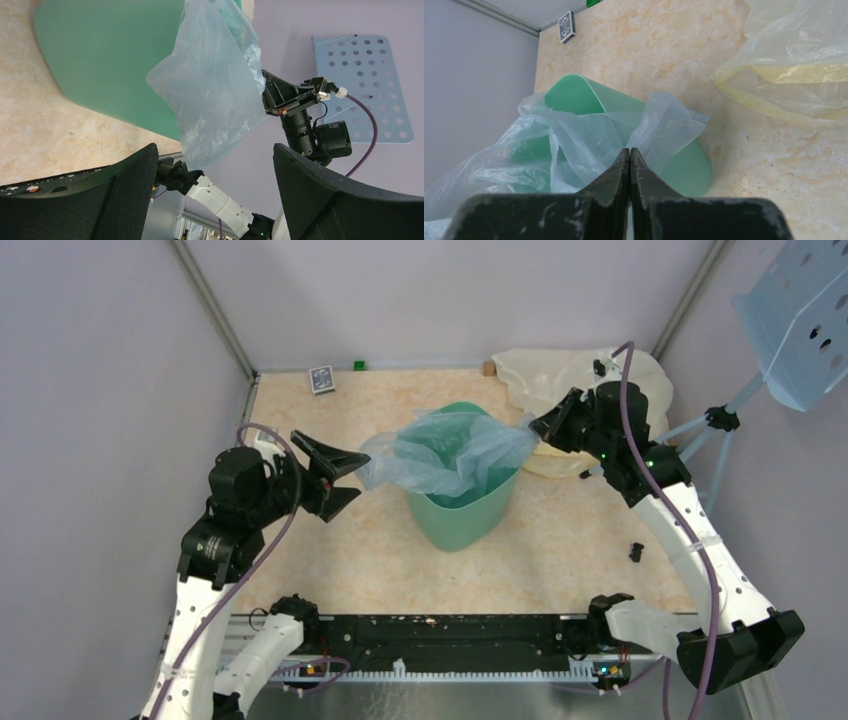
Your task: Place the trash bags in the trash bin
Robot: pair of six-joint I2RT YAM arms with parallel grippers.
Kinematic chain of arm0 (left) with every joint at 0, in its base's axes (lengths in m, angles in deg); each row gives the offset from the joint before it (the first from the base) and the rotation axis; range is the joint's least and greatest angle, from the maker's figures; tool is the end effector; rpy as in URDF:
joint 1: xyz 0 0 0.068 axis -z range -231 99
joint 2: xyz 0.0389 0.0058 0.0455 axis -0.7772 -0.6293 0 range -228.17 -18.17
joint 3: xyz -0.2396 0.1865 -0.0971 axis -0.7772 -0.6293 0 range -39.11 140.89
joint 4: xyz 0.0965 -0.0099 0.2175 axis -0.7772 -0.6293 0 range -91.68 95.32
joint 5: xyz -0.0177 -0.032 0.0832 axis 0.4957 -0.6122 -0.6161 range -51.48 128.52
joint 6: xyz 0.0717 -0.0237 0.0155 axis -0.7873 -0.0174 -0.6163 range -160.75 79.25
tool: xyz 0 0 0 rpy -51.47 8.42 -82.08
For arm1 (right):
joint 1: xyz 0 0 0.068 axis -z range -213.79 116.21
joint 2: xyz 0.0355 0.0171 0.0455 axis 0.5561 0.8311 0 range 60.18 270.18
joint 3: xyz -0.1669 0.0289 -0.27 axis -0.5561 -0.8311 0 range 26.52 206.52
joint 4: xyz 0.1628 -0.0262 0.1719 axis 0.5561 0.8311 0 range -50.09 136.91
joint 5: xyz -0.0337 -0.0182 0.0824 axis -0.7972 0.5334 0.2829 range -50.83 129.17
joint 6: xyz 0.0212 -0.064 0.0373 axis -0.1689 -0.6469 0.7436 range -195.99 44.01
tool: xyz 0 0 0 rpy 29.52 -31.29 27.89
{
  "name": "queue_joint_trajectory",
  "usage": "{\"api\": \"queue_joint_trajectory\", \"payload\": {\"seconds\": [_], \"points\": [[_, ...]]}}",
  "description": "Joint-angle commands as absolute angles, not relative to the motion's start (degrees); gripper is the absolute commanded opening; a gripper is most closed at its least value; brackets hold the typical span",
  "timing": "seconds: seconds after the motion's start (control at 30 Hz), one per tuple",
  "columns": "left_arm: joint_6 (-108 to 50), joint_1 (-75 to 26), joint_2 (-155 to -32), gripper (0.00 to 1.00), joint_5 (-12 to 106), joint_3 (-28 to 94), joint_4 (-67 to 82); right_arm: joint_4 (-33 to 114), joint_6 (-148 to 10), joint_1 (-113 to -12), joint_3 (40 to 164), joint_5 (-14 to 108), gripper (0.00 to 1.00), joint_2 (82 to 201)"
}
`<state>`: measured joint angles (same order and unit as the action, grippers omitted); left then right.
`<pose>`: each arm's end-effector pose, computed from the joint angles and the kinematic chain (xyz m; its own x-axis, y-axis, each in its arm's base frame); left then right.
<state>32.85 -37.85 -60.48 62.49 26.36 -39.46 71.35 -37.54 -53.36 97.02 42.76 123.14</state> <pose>0.0844 -0.0472 0.4153 -0.6535 -0.7475 -0.1190 -0.1815 0.3074 -0.9341 0.2023 0.0764 0.4226 -0.5405 0.4666 -0.7001 -0.0667 0.8057 0.5885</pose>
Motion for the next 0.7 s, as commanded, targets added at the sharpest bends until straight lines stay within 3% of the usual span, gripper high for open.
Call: {"api": "queue_joint_trajectory", "payload": {"seconds": [0.0,0.23,0.4,0.5,0.57,0.67], "points": [[34.58,-37.7,-61.14,0.89,61.63,25.47,-32.56,68.98,-37.14,-52.93,97.51,42.85,0.0,122.12],[36.44,-33.96,-63.21,0.89,57.58,23.55,-28.85,69.12,-37.14,-52.86,97.87,42.35,0.0,122.43],[37.58,-24.36,-64.87,0.8,47.18,23.47,-28.01,68.67,-36.73,-52.93,97.8,42.69,0.0,122.67],[36.84,-22.54,-65.83,0.57,44.9,23.2,-27.79,68.95,-36.63,-52.95,97.91,43.05,0.0,122.59],[35.54,-22.53,-65.49,0.28,41.62,23.58,-29.42,69.85,-37.09,-52.88,97.97,43.06,0.0,122.22],[32.15,-22.62,-64.31,0.08,36.89,23.94,-31.93,71.74,-38.2,-52.87,97.58,43.08,0.0,120.71]]}}
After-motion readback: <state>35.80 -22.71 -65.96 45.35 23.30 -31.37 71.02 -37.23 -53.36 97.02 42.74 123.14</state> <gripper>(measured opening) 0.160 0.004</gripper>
